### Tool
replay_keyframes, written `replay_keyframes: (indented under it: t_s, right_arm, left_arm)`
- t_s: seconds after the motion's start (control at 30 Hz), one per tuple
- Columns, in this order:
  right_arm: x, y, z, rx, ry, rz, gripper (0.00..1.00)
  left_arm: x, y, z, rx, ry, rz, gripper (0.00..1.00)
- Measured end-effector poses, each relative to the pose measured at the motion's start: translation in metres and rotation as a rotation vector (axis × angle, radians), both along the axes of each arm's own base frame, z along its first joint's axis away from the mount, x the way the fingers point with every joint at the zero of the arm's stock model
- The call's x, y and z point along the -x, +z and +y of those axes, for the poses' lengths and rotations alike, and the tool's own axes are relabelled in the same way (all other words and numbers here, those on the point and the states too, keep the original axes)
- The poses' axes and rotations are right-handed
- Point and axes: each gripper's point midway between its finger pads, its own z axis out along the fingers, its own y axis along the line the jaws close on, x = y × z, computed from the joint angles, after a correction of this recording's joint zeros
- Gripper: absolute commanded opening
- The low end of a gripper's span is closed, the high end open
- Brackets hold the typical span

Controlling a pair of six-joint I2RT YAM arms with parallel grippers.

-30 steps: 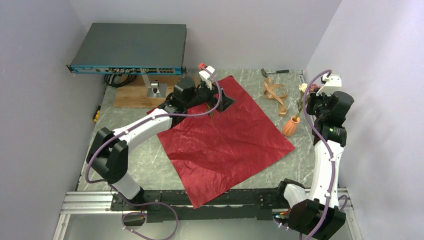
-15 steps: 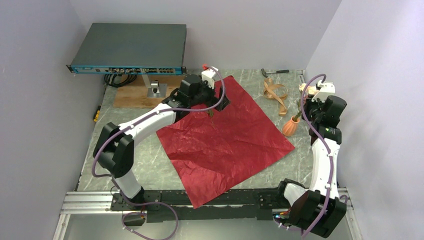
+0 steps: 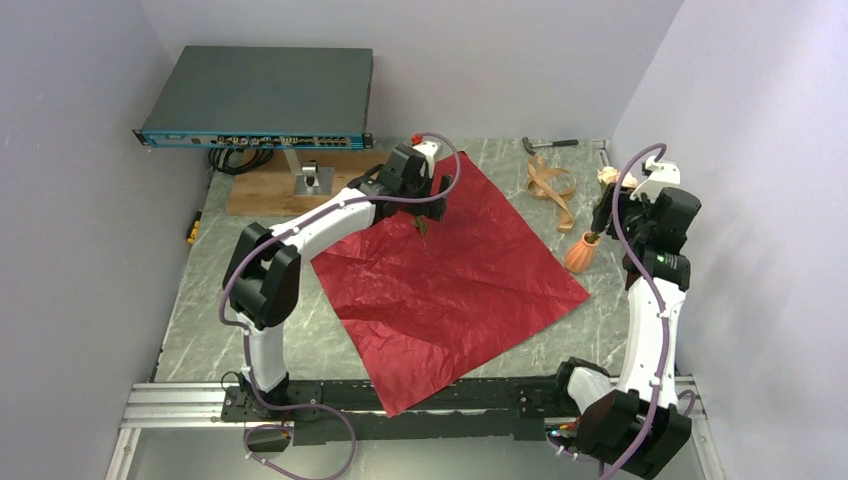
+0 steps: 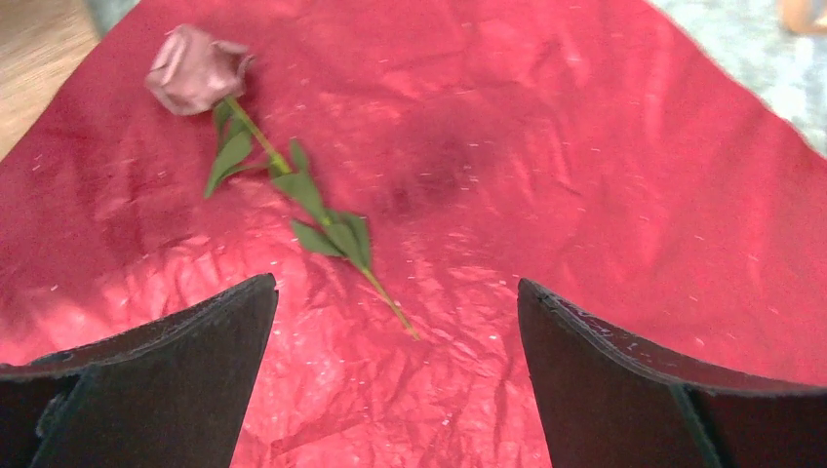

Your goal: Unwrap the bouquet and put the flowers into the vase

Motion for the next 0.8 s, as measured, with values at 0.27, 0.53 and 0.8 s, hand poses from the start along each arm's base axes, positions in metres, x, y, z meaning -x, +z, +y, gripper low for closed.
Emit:
replay_keyframes:
  t_s: [0.27,0.53,0.8]
  right_arm:
    - [0.001,0.043,0.008,0.003,0.029,-0.088,0.85]
    - [0.002,0.051,0.017,-0.022,0.067,-0.084,0.89]
    - [0.003,0.057,0.021,-0.029,0.088,-0.095,0.89]
  left_arm:
    - [-0.023,-0.026,0.018,-0.091,0.190,0.028,0.95]
    - [-0.051,-0.038,0.019,-0.134,0.293,0.006,0.83]
    - [-0.050,-0.077,0.025,-0.193,0.329,0.063,0.79]
